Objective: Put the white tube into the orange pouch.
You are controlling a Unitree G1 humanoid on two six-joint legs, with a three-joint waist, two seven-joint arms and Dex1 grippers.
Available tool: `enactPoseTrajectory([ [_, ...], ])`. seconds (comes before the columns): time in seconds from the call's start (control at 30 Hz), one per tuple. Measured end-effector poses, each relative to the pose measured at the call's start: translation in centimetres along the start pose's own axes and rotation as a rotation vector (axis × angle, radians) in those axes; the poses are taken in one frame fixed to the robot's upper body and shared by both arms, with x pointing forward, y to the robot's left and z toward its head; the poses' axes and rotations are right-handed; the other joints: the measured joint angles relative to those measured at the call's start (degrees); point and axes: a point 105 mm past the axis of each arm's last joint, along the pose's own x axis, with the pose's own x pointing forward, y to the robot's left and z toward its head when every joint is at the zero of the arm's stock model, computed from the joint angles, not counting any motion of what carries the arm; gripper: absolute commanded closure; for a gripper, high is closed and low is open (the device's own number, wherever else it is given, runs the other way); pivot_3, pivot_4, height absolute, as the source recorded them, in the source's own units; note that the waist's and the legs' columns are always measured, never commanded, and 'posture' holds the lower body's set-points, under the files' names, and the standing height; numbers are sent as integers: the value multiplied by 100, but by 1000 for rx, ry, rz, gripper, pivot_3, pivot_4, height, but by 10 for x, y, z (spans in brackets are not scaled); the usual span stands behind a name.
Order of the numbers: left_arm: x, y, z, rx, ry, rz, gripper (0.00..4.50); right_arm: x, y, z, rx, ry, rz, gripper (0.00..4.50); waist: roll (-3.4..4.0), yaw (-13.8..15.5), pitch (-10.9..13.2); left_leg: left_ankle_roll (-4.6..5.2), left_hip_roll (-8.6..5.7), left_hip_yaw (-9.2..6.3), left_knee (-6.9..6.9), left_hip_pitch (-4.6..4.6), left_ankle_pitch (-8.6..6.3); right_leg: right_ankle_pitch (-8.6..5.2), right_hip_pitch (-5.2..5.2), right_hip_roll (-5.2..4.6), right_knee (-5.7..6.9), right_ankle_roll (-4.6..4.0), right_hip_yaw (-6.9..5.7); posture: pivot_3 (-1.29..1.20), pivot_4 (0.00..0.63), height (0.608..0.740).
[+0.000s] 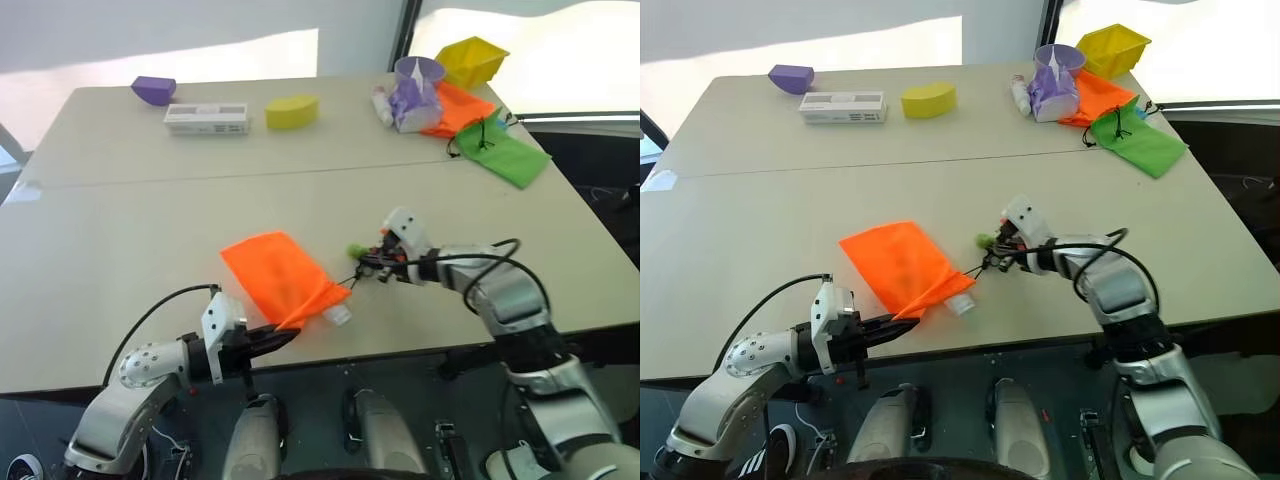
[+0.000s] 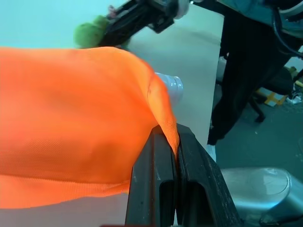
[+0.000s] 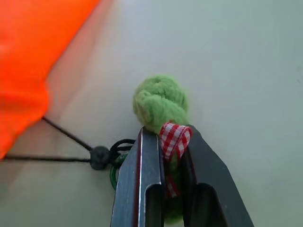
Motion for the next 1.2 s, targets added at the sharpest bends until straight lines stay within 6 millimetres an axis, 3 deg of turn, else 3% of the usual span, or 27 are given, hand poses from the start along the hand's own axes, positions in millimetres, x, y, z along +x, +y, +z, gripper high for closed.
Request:
enactPoseTrajectory([
  [0.1,1,3,4,0,-20,8,4500,-23,14,-4,-30,43,96,4473,1,-30,1,0,1,-2,0,5,0,-10,1,3,2,17,1,0,150,740],
  [0.23,1,5,8,3,-34,9,4500,-44,19,1,-61,67,154,4473,1,-25,1,-1,0,-6,0,16,0,-9,8,7,3,14,1,0,150,740],
  [0.37,1,5,8,-4,-42,8,4500,-54,27,9,-52,50,222,4473,0,-17,1,-1,0,-6,1,16,0,-9,9,5,1,14,1,0,150,740],
  [0.47,2,9,14,-4,-70,15,4500,-53,28,22,-46,5,236,4473,0,-24,1,0,-1,-4,4,13,0,-8,7,5,1,13,5,0,150,740],
  [0.53,0,10,15,2,-66,21,4500,-46,19,33,-82,-44,166,4473,-3,-32,-1,0,-1,-5,4,14,0,-8,8,8,1,13,6,0,150,740],
  [0.7,-1,9,12,-9,-61,27,4500,-28,8,21,-62,-28,84,4473,-2,-6,0,0,-3,-4,5,4,0,4,3,5,0,-6,6,0,150,740],
  [1.2,-2,9,9,-12,-48,29,4500,-26,8,14,-83,-33,69,4473,-2,-14,0,0,-2,-4,7,9,0,-3,6,7,6,7,6,0,150,740],
])
